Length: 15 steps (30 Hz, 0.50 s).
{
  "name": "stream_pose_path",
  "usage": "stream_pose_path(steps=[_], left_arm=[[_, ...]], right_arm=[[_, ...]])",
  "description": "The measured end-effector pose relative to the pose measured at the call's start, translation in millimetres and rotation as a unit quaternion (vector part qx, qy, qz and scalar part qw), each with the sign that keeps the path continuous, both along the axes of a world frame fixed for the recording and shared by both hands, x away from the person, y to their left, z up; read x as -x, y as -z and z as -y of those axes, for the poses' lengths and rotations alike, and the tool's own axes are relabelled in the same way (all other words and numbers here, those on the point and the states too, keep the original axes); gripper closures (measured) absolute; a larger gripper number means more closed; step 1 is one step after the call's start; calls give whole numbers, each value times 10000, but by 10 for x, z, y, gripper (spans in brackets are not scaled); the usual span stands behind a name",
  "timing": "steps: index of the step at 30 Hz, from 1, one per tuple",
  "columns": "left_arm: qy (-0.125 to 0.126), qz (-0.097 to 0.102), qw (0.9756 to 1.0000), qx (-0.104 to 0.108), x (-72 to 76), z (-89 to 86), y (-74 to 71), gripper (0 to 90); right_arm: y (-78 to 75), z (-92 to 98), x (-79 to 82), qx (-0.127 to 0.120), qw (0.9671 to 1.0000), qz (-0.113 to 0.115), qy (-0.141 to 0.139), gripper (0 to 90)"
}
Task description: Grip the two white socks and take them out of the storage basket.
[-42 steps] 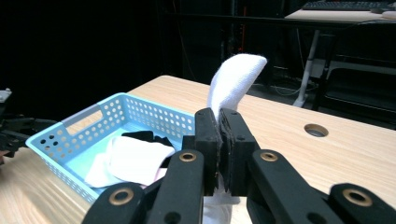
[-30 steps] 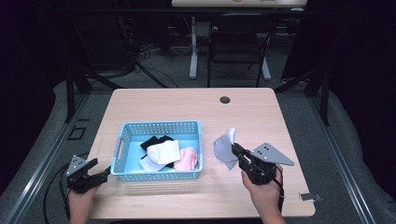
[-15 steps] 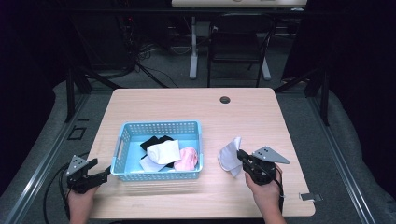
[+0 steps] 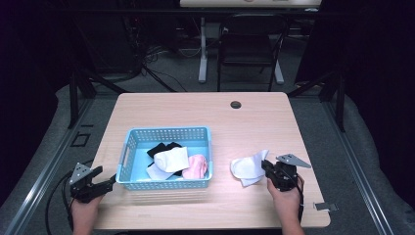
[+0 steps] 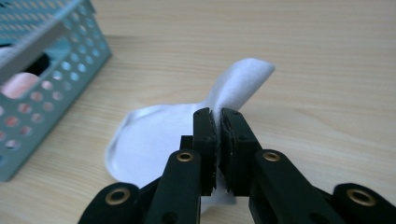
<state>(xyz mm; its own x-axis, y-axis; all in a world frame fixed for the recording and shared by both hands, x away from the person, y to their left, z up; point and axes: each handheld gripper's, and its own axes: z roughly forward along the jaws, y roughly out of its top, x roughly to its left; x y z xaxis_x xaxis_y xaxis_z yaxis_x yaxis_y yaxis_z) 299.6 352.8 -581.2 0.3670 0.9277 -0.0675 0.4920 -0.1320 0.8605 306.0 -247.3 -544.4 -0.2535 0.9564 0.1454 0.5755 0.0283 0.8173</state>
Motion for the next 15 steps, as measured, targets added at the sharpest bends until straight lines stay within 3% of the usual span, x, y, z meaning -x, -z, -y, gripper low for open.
stream_pose_path(steps=[3, 10, 12, 13, 15], left_arm=[[9, -27, 10000, -17, 1, -6, -4, 222], [0, 2, 10000, 7, -1, -1, 0, 222], [0, 3, 10000, 8, 0, 0, 0, 222], [8, -25, 10000, -9, 2, -5, -4, 222], [14, -14, 10000, 2, 0, -6, -2, 222]], right_arm=[[51, 42, -24, -26, 9998, -125, 147, 833], [56, 61, -12, 8, 9996, -81, 273, 720], [60, 62, -14, 59, 9995, -87, 313, 645], [78, 58, -22, 135, 9991, -76, 389, 564], [92, 58, -21, 230, 9987, -107, 436, 515]])
